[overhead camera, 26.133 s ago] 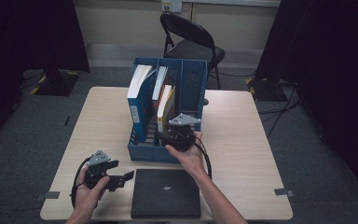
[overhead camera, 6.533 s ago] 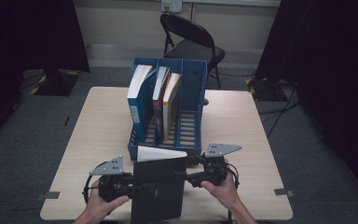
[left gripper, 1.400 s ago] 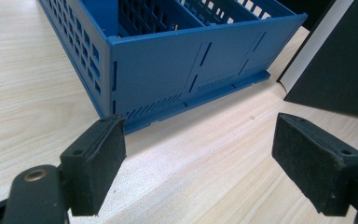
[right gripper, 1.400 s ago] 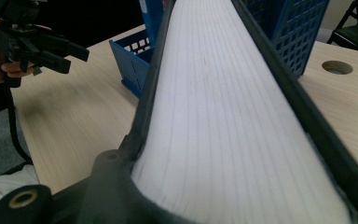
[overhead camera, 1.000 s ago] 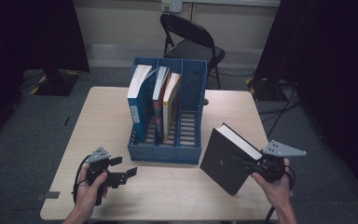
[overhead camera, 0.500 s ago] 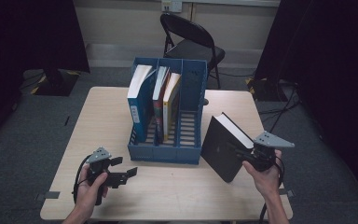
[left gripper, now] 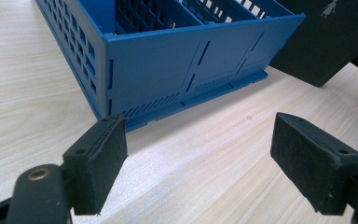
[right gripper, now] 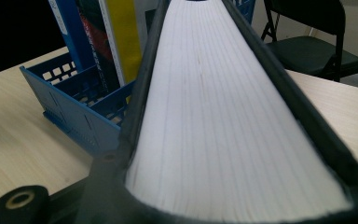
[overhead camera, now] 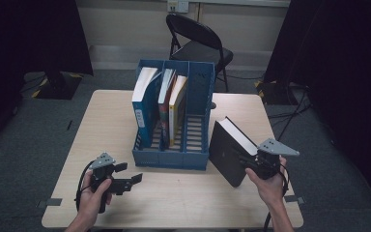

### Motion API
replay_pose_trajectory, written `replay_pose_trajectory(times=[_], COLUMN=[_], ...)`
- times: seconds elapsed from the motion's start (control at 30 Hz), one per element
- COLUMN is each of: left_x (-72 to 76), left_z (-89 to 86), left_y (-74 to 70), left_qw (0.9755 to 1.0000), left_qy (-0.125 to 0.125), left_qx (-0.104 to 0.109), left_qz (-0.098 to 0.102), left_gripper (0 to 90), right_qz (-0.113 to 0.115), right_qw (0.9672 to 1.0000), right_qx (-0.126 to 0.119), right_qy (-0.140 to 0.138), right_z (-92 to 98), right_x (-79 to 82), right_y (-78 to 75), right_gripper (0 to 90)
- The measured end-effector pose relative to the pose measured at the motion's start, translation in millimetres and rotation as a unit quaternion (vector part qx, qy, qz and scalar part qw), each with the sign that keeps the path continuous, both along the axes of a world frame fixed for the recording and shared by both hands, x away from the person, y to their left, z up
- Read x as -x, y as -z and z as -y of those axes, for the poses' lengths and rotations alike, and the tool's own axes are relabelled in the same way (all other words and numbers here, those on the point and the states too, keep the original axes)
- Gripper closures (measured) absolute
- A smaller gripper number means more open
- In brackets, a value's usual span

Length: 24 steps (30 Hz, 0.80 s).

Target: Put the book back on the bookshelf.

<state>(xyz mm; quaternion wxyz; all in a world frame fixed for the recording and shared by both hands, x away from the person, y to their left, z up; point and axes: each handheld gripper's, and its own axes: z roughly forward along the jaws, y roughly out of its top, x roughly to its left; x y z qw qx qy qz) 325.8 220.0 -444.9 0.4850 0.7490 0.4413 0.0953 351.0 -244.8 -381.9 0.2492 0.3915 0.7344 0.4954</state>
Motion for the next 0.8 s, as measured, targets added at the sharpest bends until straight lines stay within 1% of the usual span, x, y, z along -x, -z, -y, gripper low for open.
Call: replay_pose_trajectory(times=[0.1,0.13,0.23,0.37,0.43,0.5,0.57,0.67,0.7,0.8], left_x=[-0.1,-0.2,-0.2,-0.4,-0.4,-0.4,-0.8,-1.6,-2.0,-1.0], left_z=[-1.1,-1.3,-2.0,-1.7,-1.9,-2.0,-2.7,-3.0,-2.8,-2.6], left_y=[0.1,0.2,0.0,0.2,0.4,1.1,1.5,1.9,2.1,1.5], left_qw=[1.0000,1.0000,1.0000,1.0000,1.0000,1.0000,1.0000,1.0000,0.9999,0.9999], left_qy=[0.000,-0.001,-0.002,-0.001,0.000,-0.002,-0.003,-0.006,-0.008,-0.007], left_qx=[0.002,0.002,0.002,0.001,0.001,0.001,0.002,0.003,0.005,0.006], left_qz=[0.000,0.000,0.000,-0.001,-0.001,-0.003,-0.003,-0.006,-0.008,-0.006], left_gripper=[18.4,18.4,18.5,18.5,18.5,18.5,18.5,18.5,18.6,19.2], right_qz=[0.000,-0.007,0.000,0.010,0.014,0.017,0.013,0.010,0.008,0.002], right_qw=[1.0000,0.9999,1.0000,0.9996,0.9993,0.9990,0.9989,0.9992,0.9993,0.9994], right_qx=[-0.006,-0.011,0.001,0.007,-0.001,-0.001,-0.003,-0.007,-0.004,-0.005], right_qy=[-0.002,-0.002,0.005,0.024,0.036,0.040,0.046,0.037,0.036,0.035], right_z=[-0.2,-0.2,-2.5,-4.6,-4.2,-3.1,-2.3,-4.3,-5.8,-8.1], right_x=[-0.3,-0.7,-0.6,-0.8,-3.8,-7.3,-9.5,-8.3,-7.5,-6.9], right_y=[0.6,0.6,0.6,0.6,1.6,1.9,1.6,1.7,1.3,-0.1], right_gripper=[49.0,48.6,50.4,51.9,52.1,52.1,52.1,51.7,51.5,49.4])
